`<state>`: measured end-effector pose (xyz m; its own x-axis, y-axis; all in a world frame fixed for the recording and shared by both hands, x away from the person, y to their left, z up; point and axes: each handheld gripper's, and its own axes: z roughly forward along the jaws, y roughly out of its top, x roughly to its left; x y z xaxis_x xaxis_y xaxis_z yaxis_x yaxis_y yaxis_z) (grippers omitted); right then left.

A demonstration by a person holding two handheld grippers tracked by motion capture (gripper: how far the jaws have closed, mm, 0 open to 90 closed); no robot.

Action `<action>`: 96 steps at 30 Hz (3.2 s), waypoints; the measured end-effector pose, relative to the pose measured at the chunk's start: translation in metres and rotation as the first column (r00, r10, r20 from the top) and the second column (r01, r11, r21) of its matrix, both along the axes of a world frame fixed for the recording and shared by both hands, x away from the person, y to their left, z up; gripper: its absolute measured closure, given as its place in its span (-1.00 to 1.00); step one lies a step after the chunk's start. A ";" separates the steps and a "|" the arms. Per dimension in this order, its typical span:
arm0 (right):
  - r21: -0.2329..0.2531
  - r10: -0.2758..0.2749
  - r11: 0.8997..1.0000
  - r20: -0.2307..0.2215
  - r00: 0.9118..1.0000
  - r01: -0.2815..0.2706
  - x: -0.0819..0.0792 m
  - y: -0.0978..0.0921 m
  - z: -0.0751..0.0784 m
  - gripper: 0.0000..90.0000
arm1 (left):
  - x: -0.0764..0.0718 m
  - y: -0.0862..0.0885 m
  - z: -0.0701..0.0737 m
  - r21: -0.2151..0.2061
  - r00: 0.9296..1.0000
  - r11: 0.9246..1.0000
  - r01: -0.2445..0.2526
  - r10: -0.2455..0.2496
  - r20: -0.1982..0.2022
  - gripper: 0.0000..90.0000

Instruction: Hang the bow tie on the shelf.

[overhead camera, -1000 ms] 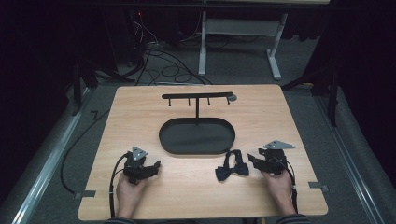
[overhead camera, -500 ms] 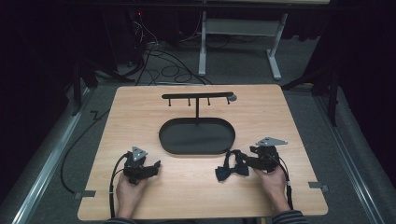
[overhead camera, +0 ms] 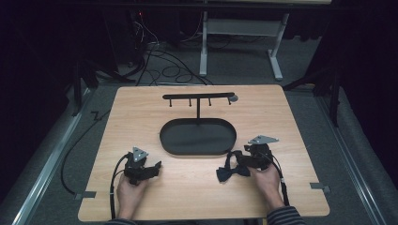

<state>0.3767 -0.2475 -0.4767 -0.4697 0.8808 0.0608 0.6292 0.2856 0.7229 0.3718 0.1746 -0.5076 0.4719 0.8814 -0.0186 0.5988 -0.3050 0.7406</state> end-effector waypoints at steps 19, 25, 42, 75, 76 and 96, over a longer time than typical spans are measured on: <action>-0.089 0.014 0.996 -0.042 0.999 -0.018 0.008 0.009 -0.016 0.87 | 0.000 0.000 0.000 0.000 1.000 1.000 0.000 0.000 0.000 -0.40; -0.089 0.035 0.995 -0.032 0.999 -0.038 0.005 0.011 -0.016 1.00 | 0.000 0.000 0.000 0.000 1.000 1.000 0.000 0.000 0.000 -0.40; -0.010 0.059 0.998 0.031 0.998 -0.059 -0.007 0.007 0.003 1.00 | 0.000 0.000 0.000 0.000 1.000 1.000 0.000 0.000 0.000 -0.40; 0.000 0.087 0.996 0.149 0.985 -0.088 -0.021 0.015 0.061 1.00 | -0.001 0.000 0.000 -0.001 1.000 1.000 0.012 -0.012 0.001 -0.41; 0.001 0.086 0.996 0.153 0.985 -0.087 -0.021 0.016 0.061 1.00 | -0.001 0.000 0.000 -0.001 1.000 1.000 0.012 -0.012 0.001 -0.41; 0.014 0.027 0.999 0.220 0.975 -0.030 -0.031 0.030 0.089 1.00 | 0.000 -0.002 0.000 0.001 1.000 1.000 0.028 -0.028 -0.001 -0.42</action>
